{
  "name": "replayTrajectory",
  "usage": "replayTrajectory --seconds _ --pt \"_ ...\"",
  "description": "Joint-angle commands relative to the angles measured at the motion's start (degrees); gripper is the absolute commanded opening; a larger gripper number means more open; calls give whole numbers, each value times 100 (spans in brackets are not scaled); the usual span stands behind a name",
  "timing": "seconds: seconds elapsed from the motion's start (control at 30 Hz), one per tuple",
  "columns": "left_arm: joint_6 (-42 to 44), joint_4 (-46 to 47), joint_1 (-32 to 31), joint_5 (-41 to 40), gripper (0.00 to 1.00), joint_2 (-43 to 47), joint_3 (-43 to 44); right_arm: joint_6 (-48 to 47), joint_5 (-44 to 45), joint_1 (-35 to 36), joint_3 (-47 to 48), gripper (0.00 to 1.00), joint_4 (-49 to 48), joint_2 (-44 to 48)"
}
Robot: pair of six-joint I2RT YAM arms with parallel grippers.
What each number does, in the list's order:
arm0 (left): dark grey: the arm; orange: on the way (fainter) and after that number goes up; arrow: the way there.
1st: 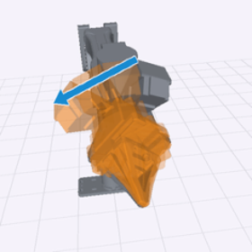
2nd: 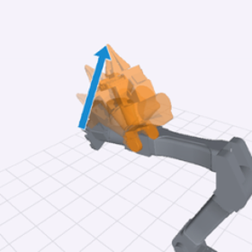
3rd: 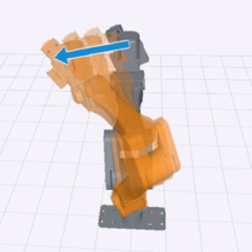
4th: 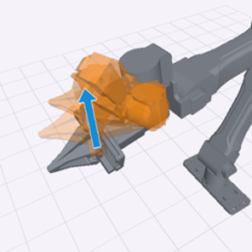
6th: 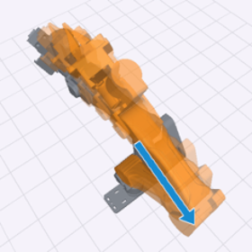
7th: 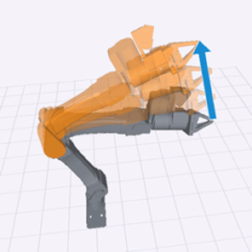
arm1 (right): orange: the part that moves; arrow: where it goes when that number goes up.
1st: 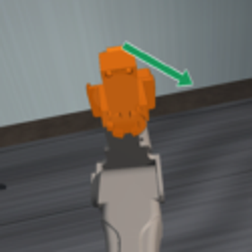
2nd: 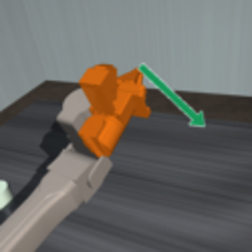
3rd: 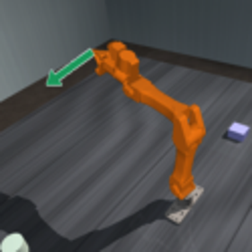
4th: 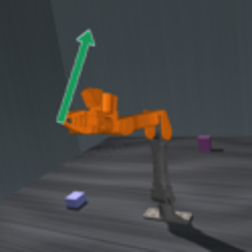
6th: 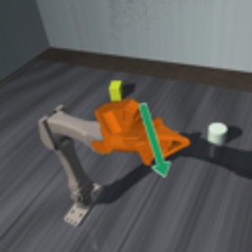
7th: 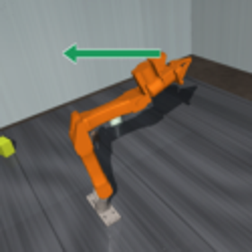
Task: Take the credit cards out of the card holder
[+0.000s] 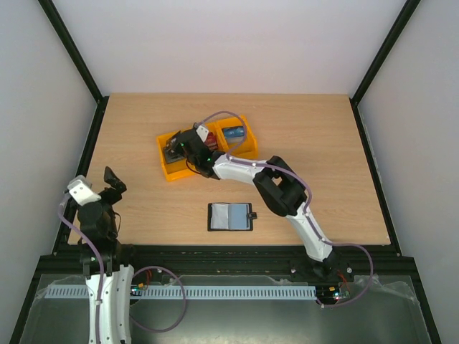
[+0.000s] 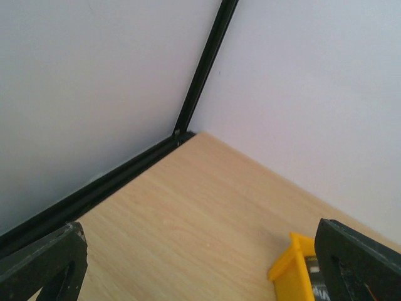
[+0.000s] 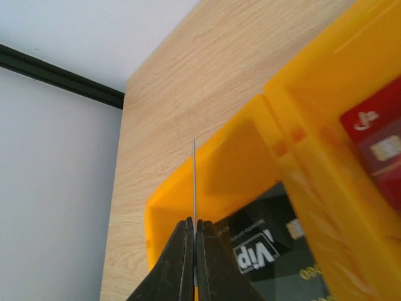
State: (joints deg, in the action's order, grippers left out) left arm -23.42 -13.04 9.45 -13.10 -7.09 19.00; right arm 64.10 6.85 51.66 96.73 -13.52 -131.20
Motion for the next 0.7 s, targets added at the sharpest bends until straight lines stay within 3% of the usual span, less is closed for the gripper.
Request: replayTrajectory --seconds 0.0,0.57,0.67 --pt "-35 316 -30 -354 100 296 16 132 95 25 711 2 476 -382" --pt "-31 346 -75 -168 99 320 -66 417 -120 163 786 2 640 -553" --pt "-27 346 -75 -149 99 328 -64 388 -105 165 847 7 682 -568"
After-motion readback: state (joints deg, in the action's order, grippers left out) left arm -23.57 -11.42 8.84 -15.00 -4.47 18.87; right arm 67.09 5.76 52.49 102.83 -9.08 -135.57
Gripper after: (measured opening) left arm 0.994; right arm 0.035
